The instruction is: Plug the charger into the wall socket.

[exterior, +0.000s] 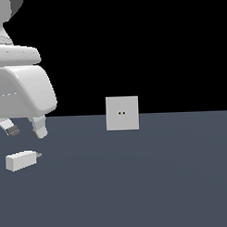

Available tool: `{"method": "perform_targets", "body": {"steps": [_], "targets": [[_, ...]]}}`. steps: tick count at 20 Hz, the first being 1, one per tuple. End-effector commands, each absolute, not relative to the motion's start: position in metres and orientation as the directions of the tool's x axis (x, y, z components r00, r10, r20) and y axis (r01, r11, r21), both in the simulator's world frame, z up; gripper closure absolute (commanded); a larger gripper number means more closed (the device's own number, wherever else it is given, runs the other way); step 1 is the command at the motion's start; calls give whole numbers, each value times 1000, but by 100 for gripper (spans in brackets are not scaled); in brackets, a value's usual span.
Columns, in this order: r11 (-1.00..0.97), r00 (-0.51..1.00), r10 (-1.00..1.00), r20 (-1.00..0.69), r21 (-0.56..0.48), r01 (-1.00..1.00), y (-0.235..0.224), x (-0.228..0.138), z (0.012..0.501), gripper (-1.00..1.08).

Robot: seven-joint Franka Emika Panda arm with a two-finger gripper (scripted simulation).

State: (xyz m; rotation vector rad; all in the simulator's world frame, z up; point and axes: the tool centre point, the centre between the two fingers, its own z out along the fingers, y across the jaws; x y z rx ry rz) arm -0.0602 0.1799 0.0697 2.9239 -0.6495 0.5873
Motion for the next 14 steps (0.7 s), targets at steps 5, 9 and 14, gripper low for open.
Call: {"method": "perform_targets", "body": {"steps": [5, 9, 14], "targets": [[-895, 817, -407, 408, 0, -446, 189, -59, 64, -92], [-892, 814, -411, 411, 0, -451, 191, -58, 62, -92], [-893, 815, -410, 410, 0, -449, 191, -59, 60, -92]]}}
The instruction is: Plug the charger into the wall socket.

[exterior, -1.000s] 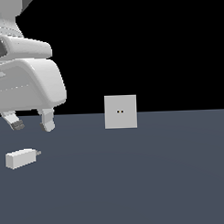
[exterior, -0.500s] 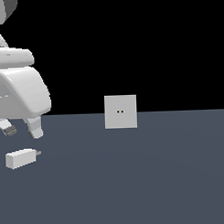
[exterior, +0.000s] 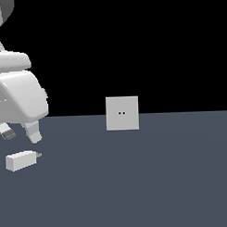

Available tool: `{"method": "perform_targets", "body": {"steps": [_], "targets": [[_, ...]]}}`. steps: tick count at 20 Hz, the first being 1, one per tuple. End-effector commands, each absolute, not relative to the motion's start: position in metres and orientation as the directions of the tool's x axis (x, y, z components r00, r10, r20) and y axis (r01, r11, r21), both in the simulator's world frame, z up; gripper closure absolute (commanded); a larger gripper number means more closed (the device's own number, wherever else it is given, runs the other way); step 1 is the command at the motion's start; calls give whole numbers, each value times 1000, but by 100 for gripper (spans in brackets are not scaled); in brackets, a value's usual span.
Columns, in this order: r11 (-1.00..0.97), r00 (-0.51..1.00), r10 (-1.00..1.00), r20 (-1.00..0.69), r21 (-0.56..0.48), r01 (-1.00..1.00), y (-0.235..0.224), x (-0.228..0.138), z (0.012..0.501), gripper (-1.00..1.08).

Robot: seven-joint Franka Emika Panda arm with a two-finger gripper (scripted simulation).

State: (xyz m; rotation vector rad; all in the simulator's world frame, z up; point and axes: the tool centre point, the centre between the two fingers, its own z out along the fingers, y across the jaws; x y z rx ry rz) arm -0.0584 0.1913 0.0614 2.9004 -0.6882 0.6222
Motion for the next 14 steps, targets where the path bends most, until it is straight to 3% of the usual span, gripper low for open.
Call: {"method": "perform_targets", "body": {"steps": [1, 14], "targets": [[-893, 815, -410, 410, 0, -449, 191, -59, 58, -92], [-892, 814, -412, 410, 0, -451, 191, -59, 14, -92]]}}
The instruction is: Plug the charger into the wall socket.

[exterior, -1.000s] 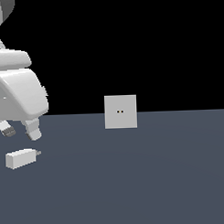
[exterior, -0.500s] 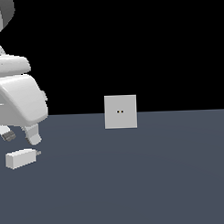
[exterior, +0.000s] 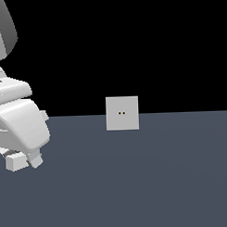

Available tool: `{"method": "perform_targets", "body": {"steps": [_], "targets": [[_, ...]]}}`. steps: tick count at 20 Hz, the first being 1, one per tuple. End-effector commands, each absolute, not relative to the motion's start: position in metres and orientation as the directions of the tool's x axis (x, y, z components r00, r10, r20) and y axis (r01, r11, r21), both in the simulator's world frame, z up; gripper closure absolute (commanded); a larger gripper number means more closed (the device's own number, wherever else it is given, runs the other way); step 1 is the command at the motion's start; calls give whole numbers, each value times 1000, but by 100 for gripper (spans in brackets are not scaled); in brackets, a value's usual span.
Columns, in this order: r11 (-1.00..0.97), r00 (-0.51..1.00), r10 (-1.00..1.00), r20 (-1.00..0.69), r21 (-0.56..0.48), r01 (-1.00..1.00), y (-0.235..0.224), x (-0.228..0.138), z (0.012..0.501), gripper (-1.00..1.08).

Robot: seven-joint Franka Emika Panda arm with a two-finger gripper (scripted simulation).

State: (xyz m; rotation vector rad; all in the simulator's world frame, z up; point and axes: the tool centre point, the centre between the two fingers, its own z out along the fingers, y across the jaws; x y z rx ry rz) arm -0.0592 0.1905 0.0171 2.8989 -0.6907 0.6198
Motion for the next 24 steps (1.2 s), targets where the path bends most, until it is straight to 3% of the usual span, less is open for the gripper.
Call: {"method": "perform_targets", "body": {"steps": [1, 3, 4, 16, 24], "targets": [[-892, 814, -412, 410, 0, -451, 191, -59, 13, -92], [-892, 814, -412, 410, 0, -451, 191, -59, 12, -92], [-892, 814, -412, 410, 0, -451, 191, -59, 12, 108], [-893, 814, -411, 410, -1, -450, 190, -59, 13, 108], [-913, 833, -373, 410, -1, -408, 164, -59, 23, 108]]}}
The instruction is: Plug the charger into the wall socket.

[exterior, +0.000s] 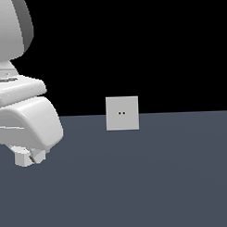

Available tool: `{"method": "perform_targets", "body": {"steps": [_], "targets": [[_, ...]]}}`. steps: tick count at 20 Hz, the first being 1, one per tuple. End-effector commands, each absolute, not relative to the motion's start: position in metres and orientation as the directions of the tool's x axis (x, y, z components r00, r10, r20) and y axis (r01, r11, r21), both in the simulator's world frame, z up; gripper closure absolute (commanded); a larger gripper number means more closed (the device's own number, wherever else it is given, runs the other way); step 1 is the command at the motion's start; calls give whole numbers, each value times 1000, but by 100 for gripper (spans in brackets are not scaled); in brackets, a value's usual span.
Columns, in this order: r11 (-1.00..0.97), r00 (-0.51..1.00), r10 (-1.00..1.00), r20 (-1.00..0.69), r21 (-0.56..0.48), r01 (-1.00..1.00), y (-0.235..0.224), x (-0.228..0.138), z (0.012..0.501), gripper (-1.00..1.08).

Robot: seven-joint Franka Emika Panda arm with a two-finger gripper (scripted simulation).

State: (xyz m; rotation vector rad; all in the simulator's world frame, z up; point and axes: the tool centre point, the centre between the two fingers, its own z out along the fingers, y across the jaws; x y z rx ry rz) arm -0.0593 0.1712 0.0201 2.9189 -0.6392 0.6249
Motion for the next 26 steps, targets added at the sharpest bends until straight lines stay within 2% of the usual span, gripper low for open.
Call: {"method": "perform_targets", "body": {"steps": [1, 15, 26], "targets": [[-917, 836, -365, 410, -1, -399, 159, -59, 25, 108], [-967, 880, -232, 414, 0, -254, 73, -46, 61, 108], [-985, 895, -157, 417, 1, -173, 28, -32, 81, 108]]}}
